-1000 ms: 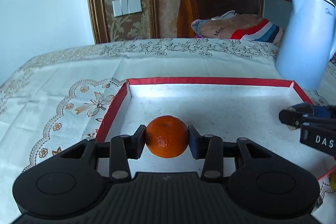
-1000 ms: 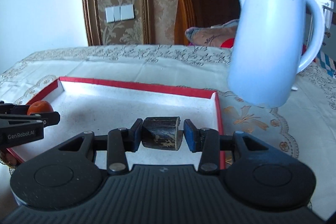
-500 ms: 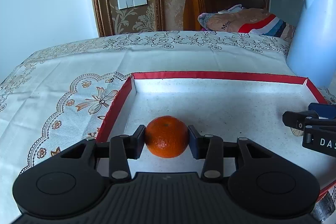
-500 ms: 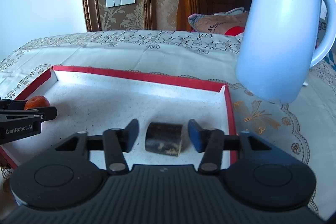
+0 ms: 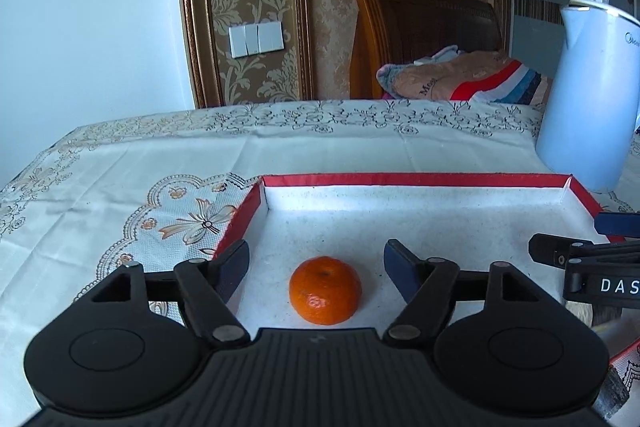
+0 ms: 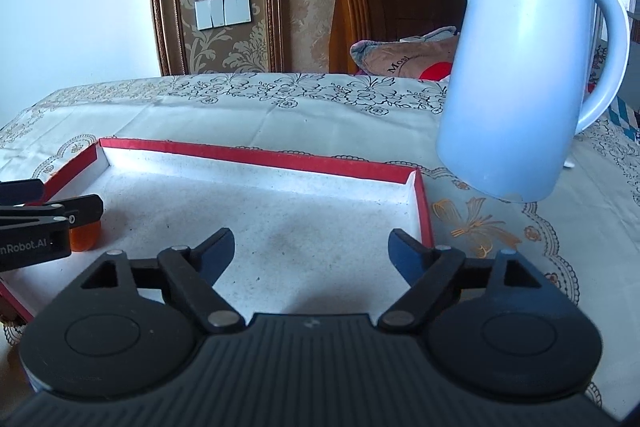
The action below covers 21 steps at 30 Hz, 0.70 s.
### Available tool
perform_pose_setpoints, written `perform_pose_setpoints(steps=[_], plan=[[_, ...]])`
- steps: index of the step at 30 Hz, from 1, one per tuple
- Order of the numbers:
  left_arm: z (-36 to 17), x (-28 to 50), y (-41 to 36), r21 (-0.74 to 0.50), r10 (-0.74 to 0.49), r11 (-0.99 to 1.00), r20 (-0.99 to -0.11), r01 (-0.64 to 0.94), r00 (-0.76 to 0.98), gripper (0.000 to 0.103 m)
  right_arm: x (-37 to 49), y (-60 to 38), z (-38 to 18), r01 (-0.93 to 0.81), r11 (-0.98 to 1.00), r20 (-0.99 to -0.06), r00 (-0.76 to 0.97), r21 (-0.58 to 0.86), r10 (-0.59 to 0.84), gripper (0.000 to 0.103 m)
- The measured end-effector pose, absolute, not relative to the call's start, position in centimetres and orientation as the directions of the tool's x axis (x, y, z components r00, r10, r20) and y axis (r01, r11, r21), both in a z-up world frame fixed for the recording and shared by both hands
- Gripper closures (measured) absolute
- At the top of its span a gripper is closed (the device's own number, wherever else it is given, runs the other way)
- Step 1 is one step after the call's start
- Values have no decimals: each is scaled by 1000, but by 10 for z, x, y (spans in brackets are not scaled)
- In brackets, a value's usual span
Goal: Organize fruits
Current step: 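Lift both open grippers out of the tray back toward the loose fruit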
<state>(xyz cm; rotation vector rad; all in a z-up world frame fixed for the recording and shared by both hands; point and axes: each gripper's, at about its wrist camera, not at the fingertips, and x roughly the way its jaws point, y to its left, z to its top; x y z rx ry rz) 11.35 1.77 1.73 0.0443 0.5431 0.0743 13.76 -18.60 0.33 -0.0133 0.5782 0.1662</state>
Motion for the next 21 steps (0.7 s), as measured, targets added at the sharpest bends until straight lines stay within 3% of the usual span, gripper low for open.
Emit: perform_pose_setpoints(steps=[7, 21], plan=[[16, 94, 21, 86, 97, 994, -483, -63, 870, 27, 125, -197, 7, -144, 987, -507, 847, 68, 159, 14], [14, 43, 31, 4, 48, 999, -460, -52, 887, 26, 93, -204, 5, -150, 984, -476, 861, 97, 178, 5]])
